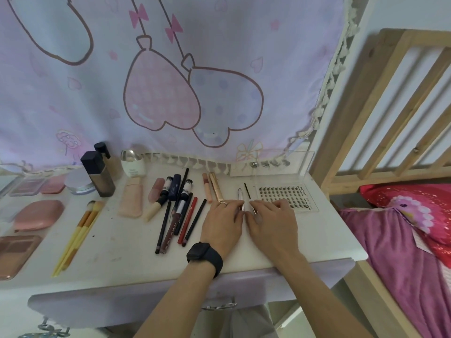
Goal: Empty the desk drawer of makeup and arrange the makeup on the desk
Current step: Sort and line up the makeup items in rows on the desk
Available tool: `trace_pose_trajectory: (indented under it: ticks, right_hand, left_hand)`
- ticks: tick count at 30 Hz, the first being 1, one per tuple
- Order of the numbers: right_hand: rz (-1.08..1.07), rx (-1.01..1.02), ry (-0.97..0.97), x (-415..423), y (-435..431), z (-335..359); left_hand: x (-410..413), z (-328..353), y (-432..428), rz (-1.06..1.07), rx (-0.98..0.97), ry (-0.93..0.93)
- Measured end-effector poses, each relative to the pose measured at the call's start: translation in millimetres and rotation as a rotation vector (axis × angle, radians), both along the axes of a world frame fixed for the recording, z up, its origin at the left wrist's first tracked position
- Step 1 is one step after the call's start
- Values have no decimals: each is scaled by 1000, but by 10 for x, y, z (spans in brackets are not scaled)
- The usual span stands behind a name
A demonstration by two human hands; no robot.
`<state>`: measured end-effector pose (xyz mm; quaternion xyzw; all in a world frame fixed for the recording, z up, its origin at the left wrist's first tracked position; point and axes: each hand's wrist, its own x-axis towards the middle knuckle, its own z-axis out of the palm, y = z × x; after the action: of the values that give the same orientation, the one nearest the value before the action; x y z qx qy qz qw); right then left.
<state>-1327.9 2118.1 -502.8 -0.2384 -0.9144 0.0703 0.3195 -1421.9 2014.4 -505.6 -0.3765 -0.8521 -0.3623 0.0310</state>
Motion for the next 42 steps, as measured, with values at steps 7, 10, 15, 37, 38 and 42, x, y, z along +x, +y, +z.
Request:
trace_pose_trajectory:
  ticks: [7,10,15,37,38,42]
  right_hand:
    - [-4,-62,9,90,2,-24]
    - [-3,-53,57,95,7,-33]
    - [-17,-50,61,88,-2,-32]
    - [-20,-106,41,95,6,-56]
    - [-17,-105,27,95,13,-58]
    - [-7,-117,-5,94,30,-64]
  left_hand:
    - [-17,-12,4,-15,12,-28]
    - [-14,4,9,-18,6,-40]
    - [-5,20,6,-38,-7,-30]
    - [-4,6,24,-37,-19,-1]
    - [-2,6,25,-37,-21,2]
    - [14,11,12,-50,-19,-2]
